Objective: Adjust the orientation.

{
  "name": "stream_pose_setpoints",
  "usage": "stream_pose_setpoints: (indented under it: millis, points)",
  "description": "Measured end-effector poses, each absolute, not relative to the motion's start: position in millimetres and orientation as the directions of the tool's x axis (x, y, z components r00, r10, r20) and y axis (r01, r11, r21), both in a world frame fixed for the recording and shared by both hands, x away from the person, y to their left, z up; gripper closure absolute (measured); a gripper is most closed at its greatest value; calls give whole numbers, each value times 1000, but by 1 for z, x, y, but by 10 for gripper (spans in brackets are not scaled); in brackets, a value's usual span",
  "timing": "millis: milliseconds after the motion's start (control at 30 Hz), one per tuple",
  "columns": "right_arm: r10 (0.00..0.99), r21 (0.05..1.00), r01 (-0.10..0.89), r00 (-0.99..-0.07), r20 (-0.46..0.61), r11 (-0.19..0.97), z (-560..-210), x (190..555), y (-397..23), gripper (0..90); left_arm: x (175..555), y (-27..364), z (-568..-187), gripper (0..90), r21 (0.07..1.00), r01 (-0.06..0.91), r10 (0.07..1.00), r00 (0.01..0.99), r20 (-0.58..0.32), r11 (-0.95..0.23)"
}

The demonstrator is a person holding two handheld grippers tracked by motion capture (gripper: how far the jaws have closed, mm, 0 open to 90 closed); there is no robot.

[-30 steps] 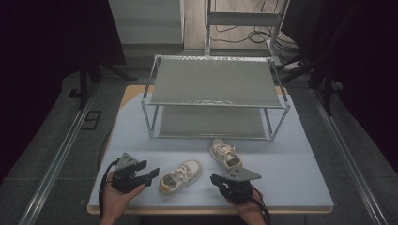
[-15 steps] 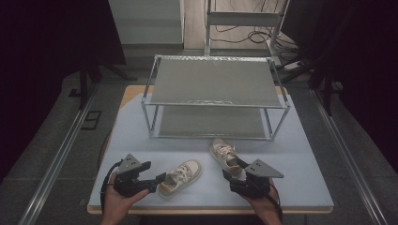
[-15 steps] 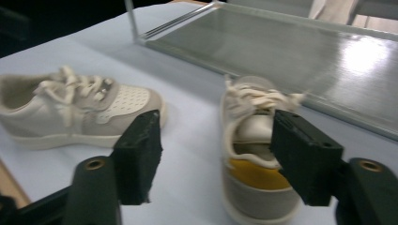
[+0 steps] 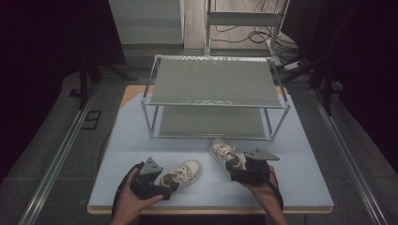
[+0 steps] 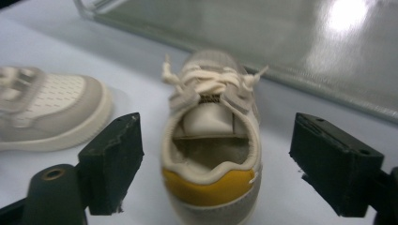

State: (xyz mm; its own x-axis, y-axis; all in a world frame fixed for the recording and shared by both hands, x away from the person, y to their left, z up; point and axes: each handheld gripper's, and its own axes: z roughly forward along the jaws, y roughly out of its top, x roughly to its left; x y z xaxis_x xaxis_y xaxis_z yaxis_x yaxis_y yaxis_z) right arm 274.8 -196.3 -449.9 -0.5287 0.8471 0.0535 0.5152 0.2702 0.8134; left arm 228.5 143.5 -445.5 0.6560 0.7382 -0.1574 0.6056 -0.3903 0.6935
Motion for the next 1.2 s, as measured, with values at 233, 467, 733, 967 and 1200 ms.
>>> stream_pose_setpoints:
  millis: [233, 467, 733, 967, 1200]
  points:
    - [846, 771, 564, -529, 61, 297, -466, 294, -188, 140, 235, 128, -456, 114, 641, 624, 738, 662, -130, -447]
    - [844, 732, 603, -531, 73, 316, -481, 308, -179, 138, 245, 118, -467, 121, 600, 645, 754, 649, -103, -473]
    - [839, 720, 609, -539, 69, 332, -490, 313, -176, 215, 250, 110, -478, 160, 568, 655, 762, 644, -74, -499]
    - [841, 715, 607, -539, 51, 346, -489, 312, -175, 248, 250, 111, -478, 251, 566, 660, 748, 655, -110, -495]
    - [843, 720, 609, -535, 62, 333, -487, 312, -179, 285, 249, 113, -478, 267, 577, 657, 748, 654, -114, -486]
